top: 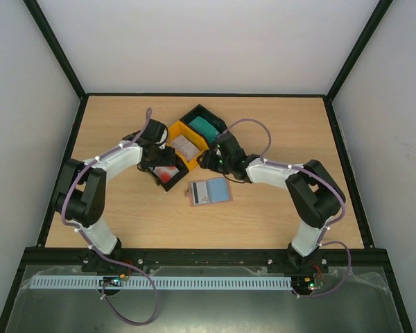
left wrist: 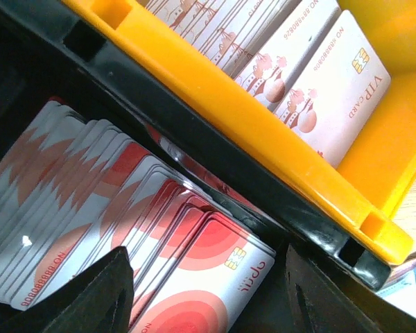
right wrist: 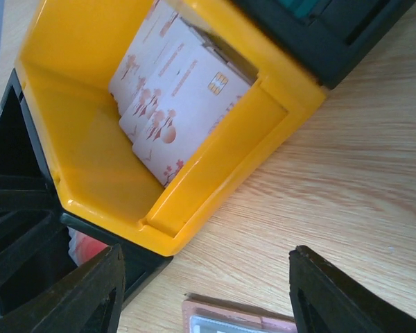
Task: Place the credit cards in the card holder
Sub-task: Adjust the storage box at the center of the board.
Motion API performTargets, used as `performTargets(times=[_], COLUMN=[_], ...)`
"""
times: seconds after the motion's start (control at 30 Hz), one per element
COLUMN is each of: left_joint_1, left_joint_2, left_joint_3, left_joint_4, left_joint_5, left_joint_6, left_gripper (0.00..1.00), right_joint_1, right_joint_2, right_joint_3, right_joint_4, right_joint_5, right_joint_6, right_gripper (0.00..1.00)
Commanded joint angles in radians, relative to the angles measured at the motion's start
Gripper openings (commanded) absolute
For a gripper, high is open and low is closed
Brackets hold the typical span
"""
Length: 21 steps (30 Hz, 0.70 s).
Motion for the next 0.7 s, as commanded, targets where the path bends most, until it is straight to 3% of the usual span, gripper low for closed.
performTargets(times=[0.0, 0.2, 0.3, 0.47, 0.67], left_joint_1=[-0.001, 0.005, 0.009, 0.010, 0.010], left_joint_2=[0.015, 0.013, 0.032, 0.076, 0.109], left_joint_3=[0.015, -0.051, -0.054, -0.017, 0.011], left_joint_4=[-0.052, -0.026, -0.018, -0.031, -0.076], left_joint_5=[-0.053, 0.028, 0.062, 0.096, 0.022], left_joint_6=[0.078, 0.121, 0.143, 0.169, 0.193], left_gripper=[0.58, 0.45, 0.44, 0.33, 0.38], right_joint_1=[0.004, 0.050, 0.085, 0.127, 0.142], right_joint_2=[0.039, 0.068, 0.071, 0.087, 0.110], right_joint_3=[0.003, -0.010, -0.013, -0.015, 0.003], right_joint_4=[0.094, 0.153, 0.154, 0.141, 0.103], right_joint_5=[-0.094, -0.094, -0.064, -0.008, 0.033], right_joint_6=[0.054, 0.013, -0.032, -0.093, -0.144], right_gripper=[0.63, 0.51, 0.49, 0.47, 0.47])
